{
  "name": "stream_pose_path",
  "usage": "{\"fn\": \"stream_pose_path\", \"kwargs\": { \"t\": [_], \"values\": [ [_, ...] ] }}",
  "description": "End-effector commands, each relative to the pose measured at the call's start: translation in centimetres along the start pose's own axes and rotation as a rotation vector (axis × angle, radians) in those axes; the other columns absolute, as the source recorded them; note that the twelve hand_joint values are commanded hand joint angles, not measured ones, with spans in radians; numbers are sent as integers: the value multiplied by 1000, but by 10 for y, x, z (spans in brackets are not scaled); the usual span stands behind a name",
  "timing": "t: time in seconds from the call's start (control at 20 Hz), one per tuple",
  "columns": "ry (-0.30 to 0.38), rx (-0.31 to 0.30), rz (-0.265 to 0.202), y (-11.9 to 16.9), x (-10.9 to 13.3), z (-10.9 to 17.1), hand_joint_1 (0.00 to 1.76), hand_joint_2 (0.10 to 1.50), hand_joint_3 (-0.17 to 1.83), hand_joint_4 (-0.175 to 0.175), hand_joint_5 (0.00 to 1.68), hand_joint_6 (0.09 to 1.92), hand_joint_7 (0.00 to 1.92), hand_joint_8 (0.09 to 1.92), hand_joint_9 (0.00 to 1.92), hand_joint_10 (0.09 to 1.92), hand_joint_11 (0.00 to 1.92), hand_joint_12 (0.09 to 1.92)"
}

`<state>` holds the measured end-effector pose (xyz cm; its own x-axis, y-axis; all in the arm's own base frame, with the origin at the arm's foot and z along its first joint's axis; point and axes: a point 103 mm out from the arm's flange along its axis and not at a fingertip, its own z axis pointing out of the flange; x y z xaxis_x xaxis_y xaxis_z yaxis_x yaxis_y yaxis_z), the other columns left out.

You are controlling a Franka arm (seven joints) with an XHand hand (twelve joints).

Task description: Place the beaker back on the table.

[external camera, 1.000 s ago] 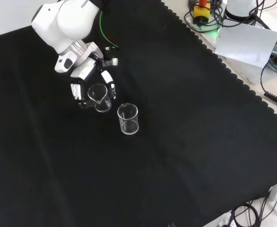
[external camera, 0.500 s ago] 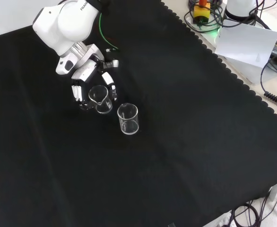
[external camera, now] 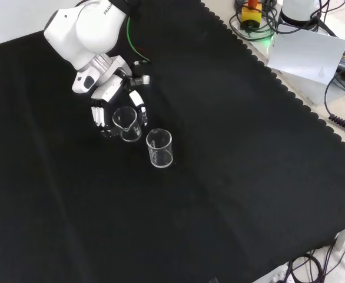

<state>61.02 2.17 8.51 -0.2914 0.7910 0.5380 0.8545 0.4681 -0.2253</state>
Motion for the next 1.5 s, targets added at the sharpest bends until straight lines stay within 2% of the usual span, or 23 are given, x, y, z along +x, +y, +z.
{"fn": "stream_pose_path", "kwargs": {
  "t": [0.05, 0.25, 0.35, 0.45, 0.55, 0.6, 0.7, 0.95, 1.05, 1.1, 1.25, 1.5],
  "values": [
    [-37, 1, -7, -4, 2, 2, 1414, 573, 985, -136, 1005, 1219, 1036, 1240, 1191, 1096, 860, 1075],
    [-49, 5, -12, -8, 2, 5, 1401, 644, 859, -112, 1005, 1189, 989, 1218, 1169, 1041, 898, 1022],
    [-49, 8, -11, -9, 3, 5, 1391, 716, 734, -104, 989, 1186, 963, 1206, 1136, 995, 931, 1021],
    [-52, 9, -10, -9, 3, 5, 1284, 794, 624, -5, 992, 1150, 980, 1137, 1028, 961, 873, 1080],
    [-59, 8, -6, -10, 4, 5, 1202, 802, 599, -110, 1012, 1085, 922, 1086, 961, 910, 770, 1159],
    [-63, 9, -3, -11, 4, 5, 1185, 803, 592, -142, 1017, 1067, 902, 1071, 946, 886, 732, 1189],
    [-61, 7, 3, -12, 3, 5, 1170, 808, 576, -164, 1022, 1047, 881, 1051, 935, 853, 687, 1222],
    [-53, -1, 16, -15, 1, 6, 1154, 865, 465, -141, 1013, 1022, 840, 996, 930, 770, 627, 1265],
    [-47, -3, 18, -15, 1, 6, 1197, 694, 666, -92, 893, 1021, 824, 966, 931, 723, 607, 1270],
    [-43, -4, 18, -16, 0, 7, 1209, 622, 763, -80, 851, 1023, 809, 950, 929, 704, 596, 1274],
    [-38, -9, 18, -16, 0, 9, 1217, 532, 871, -73, 771, 1013, 731, 898, 889, 665, 550, 1288],
    [-26, -22, 20, -17, 1, 11, 1193, 506, 866, -67, 624, 986, 533, 853, 699, 668, 397, 1344]
  ]
}}
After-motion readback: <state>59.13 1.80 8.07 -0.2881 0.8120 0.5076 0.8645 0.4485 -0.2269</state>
